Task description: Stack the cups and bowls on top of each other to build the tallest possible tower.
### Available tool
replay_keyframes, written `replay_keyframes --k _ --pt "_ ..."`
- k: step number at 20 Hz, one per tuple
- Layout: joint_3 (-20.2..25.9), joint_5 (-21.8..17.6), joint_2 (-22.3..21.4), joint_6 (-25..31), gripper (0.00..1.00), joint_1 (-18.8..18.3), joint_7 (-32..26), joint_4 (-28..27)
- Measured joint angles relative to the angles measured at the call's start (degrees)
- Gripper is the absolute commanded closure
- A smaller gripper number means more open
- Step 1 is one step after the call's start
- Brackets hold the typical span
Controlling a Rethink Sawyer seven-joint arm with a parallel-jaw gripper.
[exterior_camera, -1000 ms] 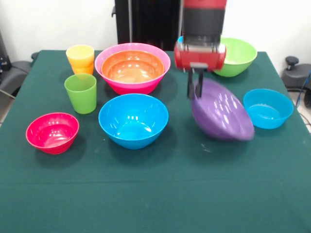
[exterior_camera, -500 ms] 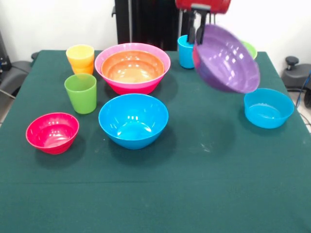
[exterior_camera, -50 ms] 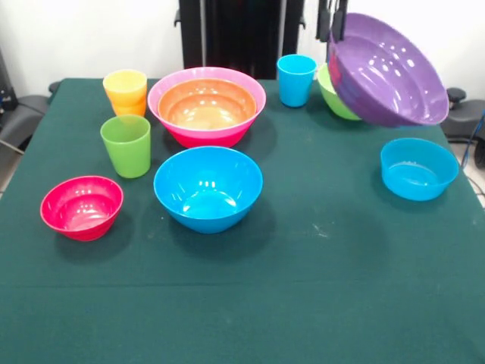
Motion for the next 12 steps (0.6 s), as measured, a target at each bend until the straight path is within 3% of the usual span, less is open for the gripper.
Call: replay_keyframes --k 4,12 --pt "3.8 -1.5 0.9 -0.9 1.00 -2.7 -1.1 0.0" --pt "11.1 -8.3 7.8 -4.9 1.00 -9.2 -5.7 0.2"
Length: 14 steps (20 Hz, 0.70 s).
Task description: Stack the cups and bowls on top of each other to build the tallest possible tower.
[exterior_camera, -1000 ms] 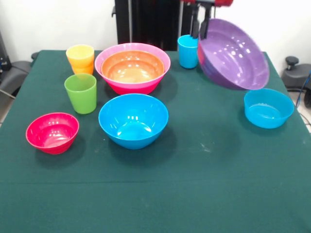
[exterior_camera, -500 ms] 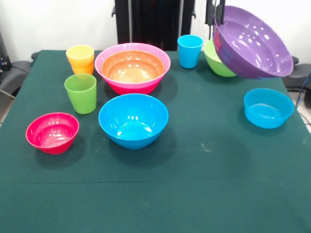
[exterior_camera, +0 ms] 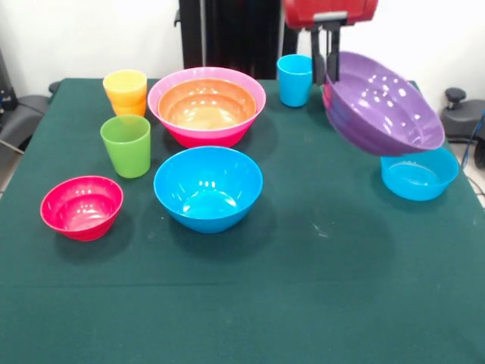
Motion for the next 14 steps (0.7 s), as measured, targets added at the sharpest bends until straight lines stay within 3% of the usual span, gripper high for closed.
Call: replay_keyframes --k 8,14 --pt "3.9 -3.6 2.4 -0.3 1.00 -3.8 -1.2 2.1" --pt "8.2 -3.8 0.0 -0.3 1.00 -6.9 -1.2 6.5"
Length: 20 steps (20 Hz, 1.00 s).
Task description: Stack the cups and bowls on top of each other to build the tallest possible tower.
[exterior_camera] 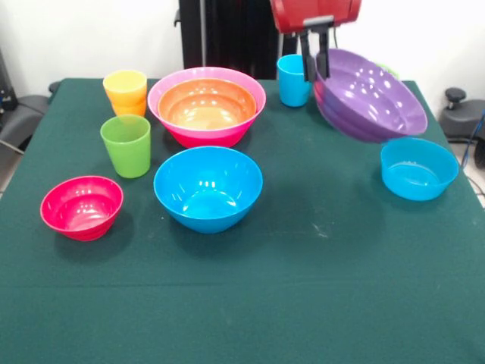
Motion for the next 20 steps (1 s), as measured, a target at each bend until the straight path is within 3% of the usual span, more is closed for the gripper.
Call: replay_keyframes --k 10,11,20 --pt "10.2 8.1 -12.0 0.0 1.00 -7.5 0.0 6.9" --pt "12.9 9.7 -14.2 0.5 1.00 -9.8 0.0 7.5" --pt "19.8 10.5 -16.9 4.2 1.00 -16.3 -2.7 7.6"
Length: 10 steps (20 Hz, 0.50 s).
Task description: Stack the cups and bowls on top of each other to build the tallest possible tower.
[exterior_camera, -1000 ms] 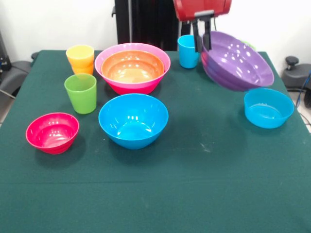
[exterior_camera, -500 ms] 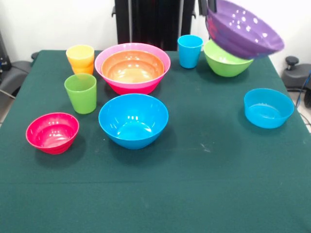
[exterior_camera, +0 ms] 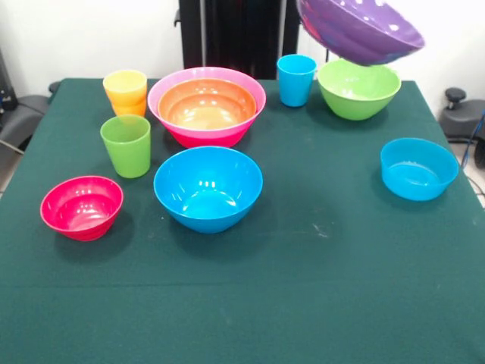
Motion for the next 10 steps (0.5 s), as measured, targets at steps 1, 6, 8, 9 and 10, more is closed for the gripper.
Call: replay_keyframes --k 1,6,8,9,10 --pt "0.8 -0.1 0.1 0.9 1.00 -0.7 -1.0 0.0" --pt "2.6 -1.4 1.1 4.0 1.00 -2.1 -4.9 -0.4" --pt "3.1 -2.6 2.0 5.0 1.00 -2.5 -6.8 -1.1" --pt "3.2 -3.1 2.6 5.6 1.00 -2.7 -7.8 -1.5" --pt "3.3 -4.1 3.6 6.7 1.00 -3.1 -9.5 -2.4"
